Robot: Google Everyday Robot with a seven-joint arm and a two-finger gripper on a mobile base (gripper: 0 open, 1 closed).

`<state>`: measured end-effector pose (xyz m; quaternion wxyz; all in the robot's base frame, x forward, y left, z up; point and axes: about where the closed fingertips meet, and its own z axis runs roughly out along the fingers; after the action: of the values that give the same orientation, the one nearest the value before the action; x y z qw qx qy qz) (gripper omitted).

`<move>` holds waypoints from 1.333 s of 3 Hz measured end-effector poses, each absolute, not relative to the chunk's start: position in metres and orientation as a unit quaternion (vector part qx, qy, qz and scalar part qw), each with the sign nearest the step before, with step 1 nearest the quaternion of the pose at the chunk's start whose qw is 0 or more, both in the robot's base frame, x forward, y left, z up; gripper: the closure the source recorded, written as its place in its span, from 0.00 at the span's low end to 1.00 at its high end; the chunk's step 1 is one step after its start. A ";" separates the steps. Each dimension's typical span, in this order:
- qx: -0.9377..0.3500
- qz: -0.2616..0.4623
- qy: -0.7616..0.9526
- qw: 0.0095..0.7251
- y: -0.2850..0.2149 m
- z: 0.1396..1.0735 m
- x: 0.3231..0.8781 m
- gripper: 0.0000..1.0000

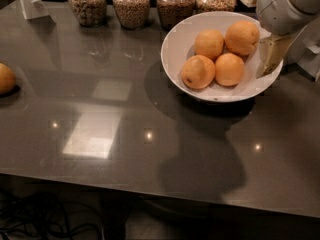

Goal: Pick orange from white bowl

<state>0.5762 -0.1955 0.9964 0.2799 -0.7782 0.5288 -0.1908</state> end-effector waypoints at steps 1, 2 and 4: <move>-0.795 -0.264 0.483 0.253 -0.210 0.989 0.593 0.00; -0.808 -0.310 0.443 0.235 -0.223 0.987 0.611 0.00; -0.811 -0.330 0.425 0.231 -0.240 0.981 0.645 0.17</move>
Offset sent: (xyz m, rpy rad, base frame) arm 0.0568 -0.0446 -0.0088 -0.3660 -0.2661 0.1349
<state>0.6450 -0.2397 0.9812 0.2305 -0.8107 0.4250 -0.3301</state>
